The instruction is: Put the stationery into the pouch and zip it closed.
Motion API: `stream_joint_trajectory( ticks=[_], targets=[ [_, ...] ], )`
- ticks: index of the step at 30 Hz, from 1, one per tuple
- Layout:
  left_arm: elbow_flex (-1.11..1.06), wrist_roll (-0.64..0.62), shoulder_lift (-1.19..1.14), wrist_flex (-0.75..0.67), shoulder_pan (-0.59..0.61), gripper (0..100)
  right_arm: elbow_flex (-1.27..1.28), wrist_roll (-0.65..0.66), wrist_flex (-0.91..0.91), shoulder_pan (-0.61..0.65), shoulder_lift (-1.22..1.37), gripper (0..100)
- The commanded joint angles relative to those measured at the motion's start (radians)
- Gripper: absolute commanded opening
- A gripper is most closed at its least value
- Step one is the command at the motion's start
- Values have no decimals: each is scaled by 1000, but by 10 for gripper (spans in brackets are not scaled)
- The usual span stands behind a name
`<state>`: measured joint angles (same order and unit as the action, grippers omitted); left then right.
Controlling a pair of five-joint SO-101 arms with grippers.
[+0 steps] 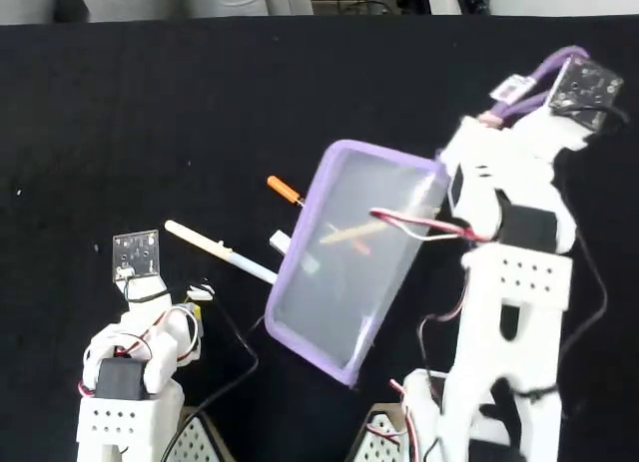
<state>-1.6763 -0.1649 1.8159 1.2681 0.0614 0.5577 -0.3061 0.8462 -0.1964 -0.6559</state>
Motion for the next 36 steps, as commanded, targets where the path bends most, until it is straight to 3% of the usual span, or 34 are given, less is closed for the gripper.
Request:
stream_joint_trajectory(
  ticks=[1, 8, 17, 20, 23, 28, 36],
  targets=[
    [-22, 3, 8, 2, -13, 102, -54, 8, 0, 92, -107, 11],
    [-22, 3, 8, 5, -189, 102, -61, 186, -9, 167, -191, 11],
    [-22, 9, 8, -3, -340, 102, -56, 196, -18, 167, -275, 11],
    [-22, 9, 9, -80, -394, 102, -62, 201, -25, 161, -314, 11],
    [-22, 9, 8, -144, -398, 102, -82, 275, -25, 161, -349, 11],
    [-22, 9, 8, -121, -337, 102, -180, 333, -28, 161, -358, 11],
    [-22, 9, 8, -121, -314, 102, -200, 324, -264, 166, -337, 11]
  ],
)
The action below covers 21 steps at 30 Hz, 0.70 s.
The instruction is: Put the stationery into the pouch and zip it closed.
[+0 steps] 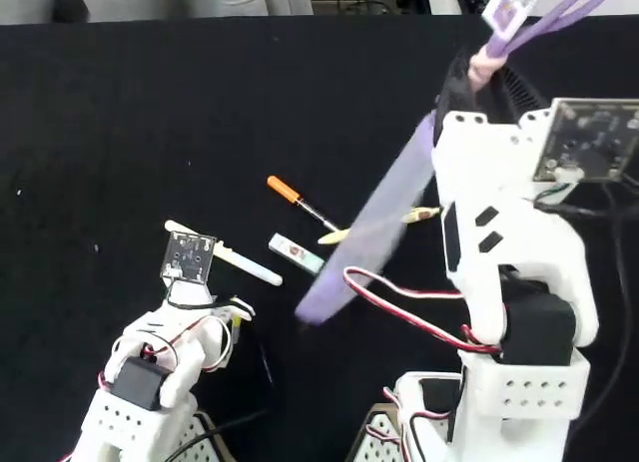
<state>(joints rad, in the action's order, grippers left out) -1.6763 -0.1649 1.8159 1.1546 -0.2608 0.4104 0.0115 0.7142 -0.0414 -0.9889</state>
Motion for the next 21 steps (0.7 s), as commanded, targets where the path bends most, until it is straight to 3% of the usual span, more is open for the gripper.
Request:
stream_joint_trajectory(
  ticks=[1, 13, 17, 21],
  targets=[
    [-22, 9, 8, -8, 8, 102, -51, 6, -161, 11, 8, 11],
    [-22, 9, 8, -8, 8, 102, -77, 8, -520, 12, 360, 11],
    [-22, 9, 8, -6, 8, 102, -61, 8, -506, 44, 397, 11],
    [-22, 9, 8, -6, 8, 102, -45, 12, -351, 83, 344, 11]
  ],
)
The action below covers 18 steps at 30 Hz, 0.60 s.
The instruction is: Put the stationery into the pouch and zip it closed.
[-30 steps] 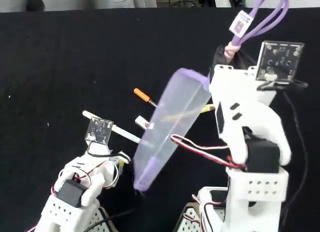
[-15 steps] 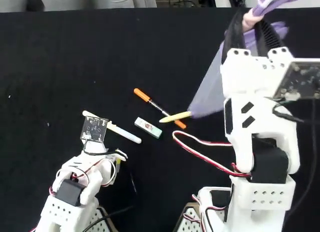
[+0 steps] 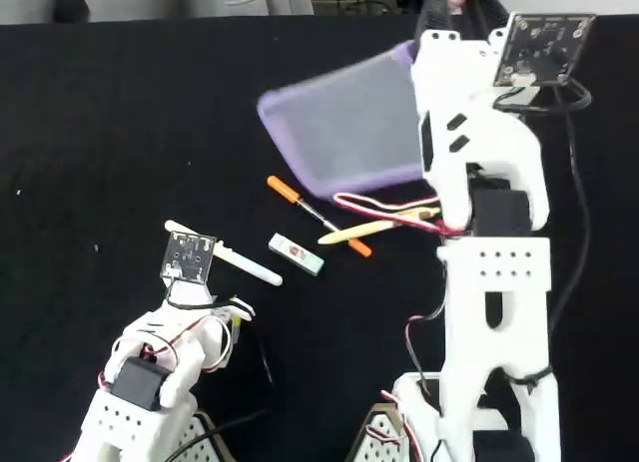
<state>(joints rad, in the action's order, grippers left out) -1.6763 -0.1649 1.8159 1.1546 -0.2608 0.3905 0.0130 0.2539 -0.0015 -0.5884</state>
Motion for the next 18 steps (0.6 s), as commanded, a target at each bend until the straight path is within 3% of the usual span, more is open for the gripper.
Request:
stream_joint_trajectory(
  ticks=[1, 18],
  targets=[
    [-22, 9, 8, -6, 8, 102, -24, 11, 149, 52, -74, 11],
    [-22, 9, 8, -6, 10, 102, -24, 12, 592, 344, -289, 11]
  ],
)
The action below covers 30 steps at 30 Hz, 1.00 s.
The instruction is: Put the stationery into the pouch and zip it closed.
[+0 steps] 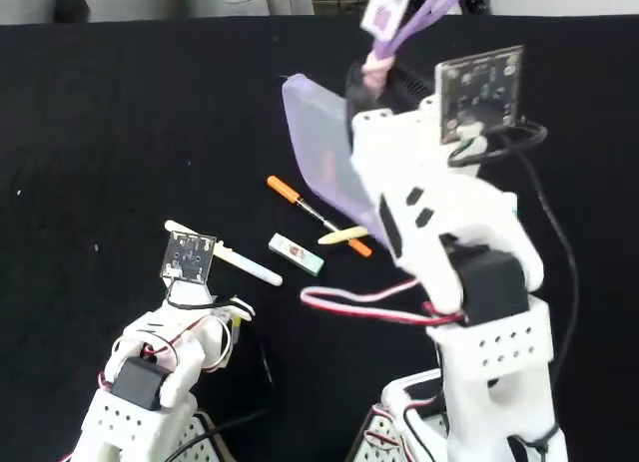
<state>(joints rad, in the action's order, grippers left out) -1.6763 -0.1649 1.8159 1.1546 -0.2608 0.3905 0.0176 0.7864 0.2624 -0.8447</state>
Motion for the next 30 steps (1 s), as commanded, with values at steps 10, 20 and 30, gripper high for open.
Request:
stream_joint_trajectory(
  ticks=[10, 20, 30],
  targets=[
    [-21, 8, 9, -68, 239, 102, -19, 126, 196, 264, -28, 11],
    [-22, 3, 9, -112, 490, 102, 127, 186, 147, 342, -35, 11],
    [-22, 3, 9, -84, 275, 102, 122, 186, 75, 327, -35, 11]
  ],
)
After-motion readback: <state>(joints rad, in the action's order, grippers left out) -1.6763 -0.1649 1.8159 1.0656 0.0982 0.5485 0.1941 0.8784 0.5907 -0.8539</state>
